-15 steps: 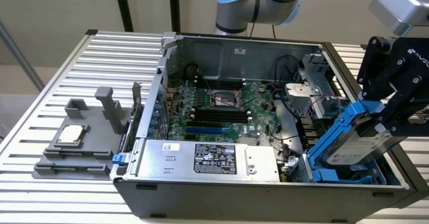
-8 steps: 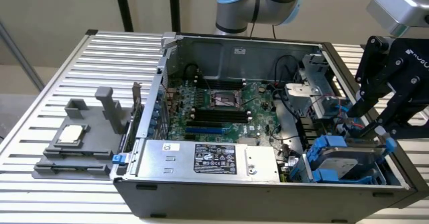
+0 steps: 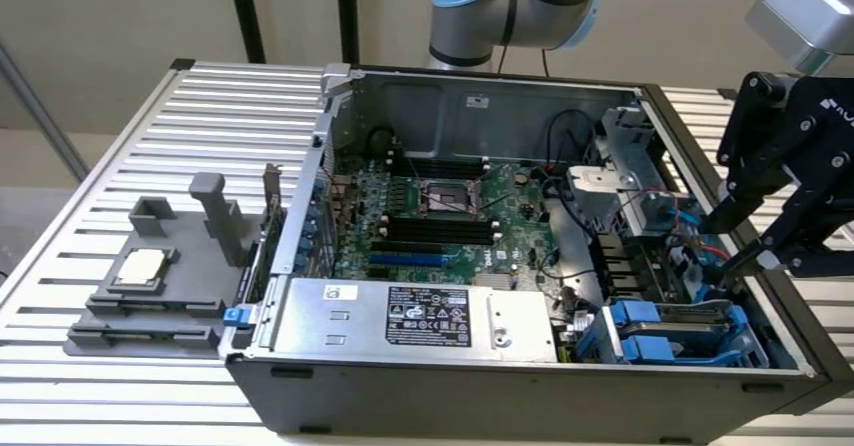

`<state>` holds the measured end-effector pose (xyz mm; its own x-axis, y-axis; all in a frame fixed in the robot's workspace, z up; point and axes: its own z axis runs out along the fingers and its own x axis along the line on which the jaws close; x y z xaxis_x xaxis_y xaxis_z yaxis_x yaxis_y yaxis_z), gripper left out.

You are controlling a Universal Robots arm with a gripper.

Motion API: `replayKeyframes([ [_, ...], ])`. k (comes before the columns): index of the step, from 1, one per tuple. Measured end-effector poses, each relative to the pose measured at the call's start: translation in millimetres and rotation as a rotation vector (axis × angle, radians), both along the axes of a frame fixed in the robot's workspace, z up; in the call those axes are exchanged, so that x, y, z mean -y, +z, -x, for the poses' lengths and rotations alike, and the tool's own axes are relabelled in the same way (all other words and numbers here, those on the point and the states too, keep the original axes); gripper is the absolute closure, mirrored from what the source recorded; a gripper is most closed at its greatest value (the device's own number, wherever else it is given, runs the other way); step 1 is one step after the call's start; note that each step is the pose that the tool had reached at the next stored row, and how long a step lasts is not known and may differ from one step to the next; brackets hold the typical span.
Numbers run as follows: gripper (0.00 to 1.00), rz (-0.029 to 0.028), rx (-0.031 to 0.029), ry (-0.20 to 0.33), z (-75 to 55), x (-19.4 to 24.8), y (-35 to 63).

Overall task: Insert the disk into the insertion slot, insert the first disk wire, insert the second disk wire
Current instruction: 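Insert the disk into the insertion slot, then insert the first disk wire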

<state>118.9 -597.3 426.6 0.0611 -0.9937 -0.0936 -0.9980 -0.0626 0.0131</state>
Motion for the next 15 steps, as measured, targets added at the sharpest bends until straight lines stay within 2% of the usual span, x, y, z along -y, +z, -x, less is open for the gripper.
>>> replayKeyframes([
  [3,0.62,-0.0001,0.0000,0.000,-0.9,-0.5,-0.1],
  [4,0.69,-0.0001,0.0000,0.000,-0.9,-0.5,-0.1],
  [5,0.69,0.0000,0.0000,0.000,-0.9,-0.5,-0.1],
  [6,0.75,0.0000,0.0000,0.000,-1.0,-0.5,-0.1],
  [7,0.75,0.0000,0.0000,0.000,-1.0,-0.5,0.0],
  [8,0.82,-0.0001,-0.0002,0.000,-1.0,-0.6,0.0],
  [15,0.82,0.0000,-0.0006,0.000,-1.0,-0.6,0.0],
])
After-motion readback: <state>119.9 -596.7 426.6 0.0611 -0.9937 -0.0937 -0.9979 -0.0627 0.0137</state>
